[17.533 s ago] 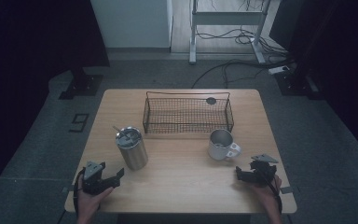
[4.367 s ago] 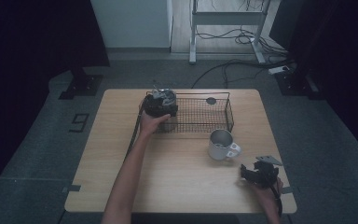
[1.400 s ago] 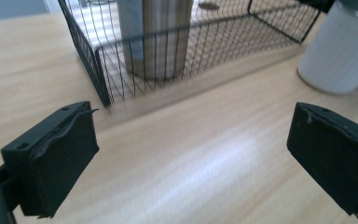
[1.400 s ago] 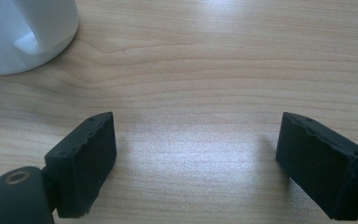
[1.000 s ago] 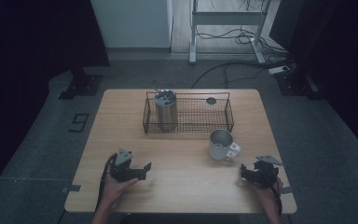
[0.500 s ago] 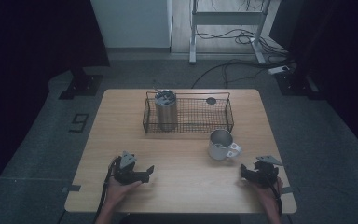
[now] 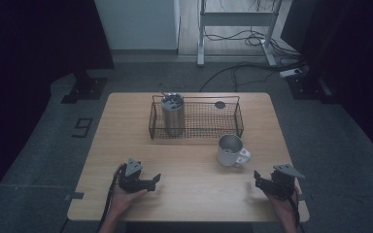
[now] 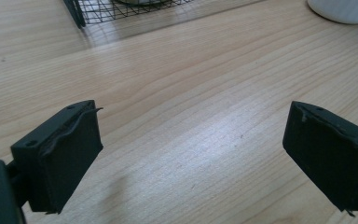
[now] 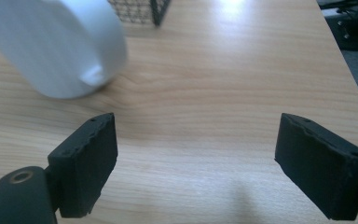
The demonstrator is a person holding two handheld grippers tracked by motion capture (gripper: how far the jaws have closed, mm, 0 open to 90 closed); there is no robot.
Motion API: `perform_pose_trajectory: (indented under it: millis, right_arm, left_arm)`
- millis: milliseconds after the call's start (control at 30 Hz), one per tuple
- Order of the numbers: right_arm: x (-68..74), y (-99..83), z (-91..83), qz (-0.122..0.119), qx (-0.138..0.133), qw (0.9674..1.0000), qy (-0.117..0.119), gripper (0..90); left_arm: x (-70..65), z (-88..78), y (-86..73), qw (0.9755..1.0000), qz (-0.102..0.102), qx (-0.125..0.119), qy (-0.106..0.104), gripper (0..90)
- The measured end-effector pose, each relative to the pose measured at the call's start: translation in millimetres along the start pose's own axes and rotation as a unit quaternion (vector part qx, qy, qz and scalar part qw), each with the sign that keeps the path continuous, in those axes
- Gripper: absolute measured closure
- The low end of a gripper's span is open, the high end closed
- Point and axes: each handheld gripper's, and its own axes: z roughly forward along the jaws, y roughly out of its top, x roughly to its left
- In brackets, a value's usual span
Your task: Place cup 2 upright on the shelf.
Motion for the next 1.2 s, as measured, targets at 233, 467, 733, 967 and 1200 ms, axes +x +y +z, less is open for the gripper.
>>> perform_pose_trajectory:
  millis: [233,467,733,967,1200]
  right_arm:
    - [9.0,9.1,-16.0,0.003,-0.027,0.9993,0.026,13.3]
    - [22.4,18.5,-27.1,-0.009,-0.048,0.9978,0.045,13.2]
    - [36.7,31.4,-29.3,-0.025,-0.062,0.9957,0.064,13.1]
    - [41.0,35.9,-20.6,-0.033,-0.051,0.9961,0.064,13.1]
    - [46.7,46.4,-13.4,-0.038,-0.053,0.9953,0.071,13.0]
  left_arm:
    - [-4.1,-2.5,-0.3,1.0000,0.000,-0.004,-0.001,4.3]
    - [-3.5,-2.7,0.0,0.9999,-0.004,-0.009,-0.001,4.7]
    - [-5.1,-2.0,-0.6,0.9999,-0.010,-0.008,-0.008,4.8]
    - [-5.5,-2.1,-3.7,0.9999,-0.012,0.001,-0.007,4.7]
    - [-4.2,-3.9,-5.0,0.9999,-0.015,0.001,-0.004,4.7]
